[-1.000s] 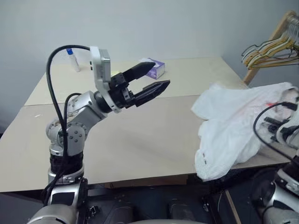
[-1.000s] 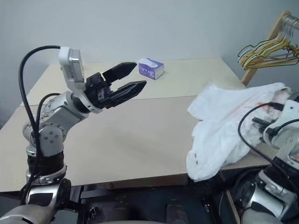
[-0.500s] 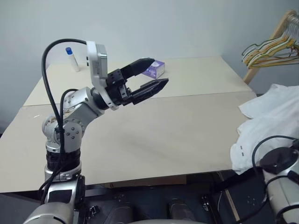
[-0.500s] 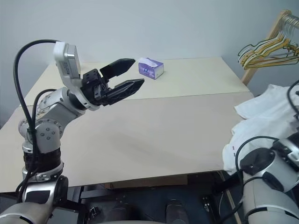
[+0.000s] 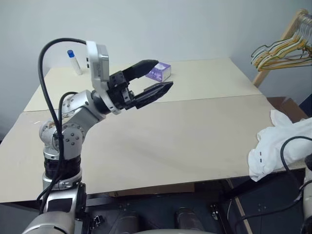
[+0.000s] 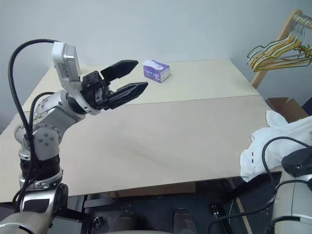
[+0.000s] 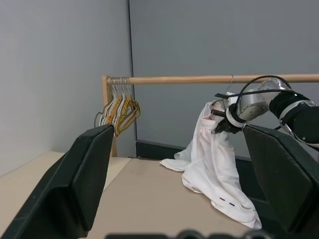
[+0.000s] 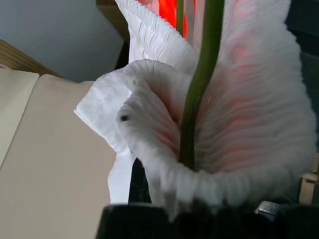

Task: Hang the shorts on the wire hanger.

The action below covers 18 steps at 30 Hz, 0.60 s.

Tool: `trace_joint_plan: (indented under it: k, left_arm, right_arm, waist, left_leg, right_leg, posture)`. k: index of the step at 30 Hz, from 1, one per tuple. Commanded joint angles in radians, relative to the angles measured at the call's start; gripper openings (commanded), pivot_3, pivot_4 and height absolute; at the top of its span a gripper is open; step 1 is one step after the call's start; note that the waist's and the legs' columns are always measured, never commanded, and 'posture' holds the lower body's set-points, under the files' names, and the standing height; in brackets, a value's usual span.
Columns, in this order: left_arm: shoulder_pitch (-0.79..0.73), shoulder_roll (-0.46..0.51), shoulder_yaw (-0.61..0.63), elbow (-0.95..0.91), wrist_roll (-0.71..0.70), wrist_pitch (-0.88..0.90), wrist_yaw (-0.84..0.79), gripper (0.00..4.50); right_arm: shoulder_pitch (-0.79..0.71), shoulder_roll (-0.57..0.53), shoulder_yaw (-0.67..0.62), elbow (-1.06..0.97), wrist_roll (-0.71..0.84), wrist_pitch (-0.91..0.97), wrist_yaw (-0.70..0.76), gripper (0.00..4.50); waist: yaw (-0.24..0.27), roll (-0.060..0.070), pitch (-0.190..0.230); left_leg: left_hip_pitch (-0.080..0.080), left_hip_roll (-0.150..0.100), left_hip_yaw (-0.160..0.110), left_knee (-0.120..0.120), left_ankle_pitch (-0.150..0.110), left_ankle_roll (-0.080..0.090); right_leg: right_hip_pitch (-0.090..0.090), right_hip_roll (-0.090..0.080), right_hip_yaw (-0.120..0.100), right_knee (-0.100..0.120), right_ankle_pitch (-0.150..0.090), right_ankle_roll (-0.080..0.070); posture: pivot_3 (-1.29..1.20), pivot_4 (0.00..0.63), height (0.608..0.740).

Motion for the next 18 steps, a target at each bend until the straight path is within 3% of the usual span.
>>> trace_joint_plan:
  k: [1,4,14,18]
  left_arm:
    - [-0.020,0.014,0.014,-0.016,-0.004,-0.021,-0.003,4.49]
    - [-0.022,0.018,0.015,-0.015,-0.006,-0.020,-0.005,4.50]
    - [-0.032,0.018,0.007,0.007,0.004,-0.032,-0.021,4.50]
    - [-0.029,0.015,0.002,0.011,0.007,-0.041,-0.028,4.50]
  right_arm:
    - [0.019,-0.011,0.008,0.018,0.048,-0.029,-0.015,0.31]
    - [0.037,-0.014,0.043,0.008,0.066,-0.039,-0.003,1.16]
    - [0.094,-0.024,0.162,-0.030,0.089,-0.096,-0.002,4.48]
    - [0.138,-0.014,0.205,-0.076,0.083,-0.144,-0.007,4.48]
  waist:
    - [0.000,0.000,0.000]
    - [0.000,-0.001,0.000]
    - [0.000,0.000,0.000]
    - [-0.001,0.000,0.000]
  left_leg:
    - [0.002,0.000,0.000,0.000,0.000,0.000]
    - [0.009,0.001,0.000,-0.006,0.000,0.000]
    - [0.010,0.000,0.001,-0.010,0.000,0.000]
    - [0.010,0.000,0.002,-0.010,0.000,0.000]
  right_leg:
    - [0.003,0.000,-0.001,-0.002,0.000,0.000]
    - [0.010,0.001,0.000,-0.011,0.002,-0.001]
    - [0.009,0.002,0.004,-0.011,0.002,0.001]
    - [0.009,0.002,0.005,-0.011,0.002,0.001]
  posture:
    - [0.03,0.030,0.740]
    - [0.03,0.031,0.740]
    - [0.01,0.029,0.740]
    - [0.00,0.024,0.740]
